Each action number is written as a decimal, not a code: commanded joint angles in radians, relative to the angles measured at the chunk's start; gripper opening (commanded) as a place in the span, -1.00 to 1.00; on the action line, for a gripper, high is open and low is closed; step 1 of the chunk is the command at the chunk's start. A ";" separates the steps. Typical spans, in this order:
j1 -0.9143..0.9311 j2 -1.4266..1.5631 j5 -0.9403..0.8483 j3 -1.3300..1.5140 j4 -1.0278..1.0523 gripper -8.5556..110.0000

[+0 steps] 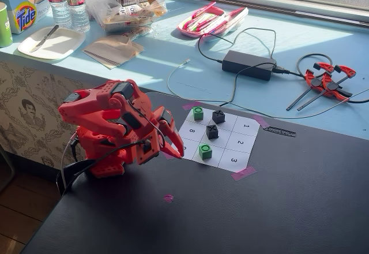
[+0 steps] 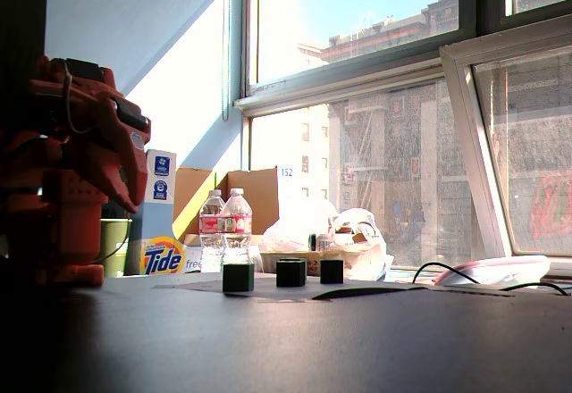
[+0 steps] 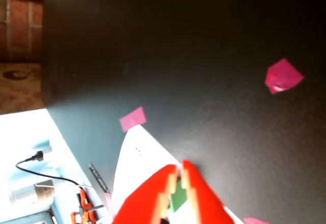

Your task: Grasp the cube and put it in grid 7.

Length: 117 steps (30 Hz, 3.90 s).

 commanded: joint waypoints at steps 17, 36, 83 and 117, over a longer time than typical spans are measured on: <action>0.046 0.060 0.064 0.342 -0.242 -0.85; 0.052 0.058 0.060 0.348 -0.259 -0.85; 0.052 0.058 0.060 0.348 -0.259 -0.85; 0.052 0.058 0.058 0.348 -0.259 -0.85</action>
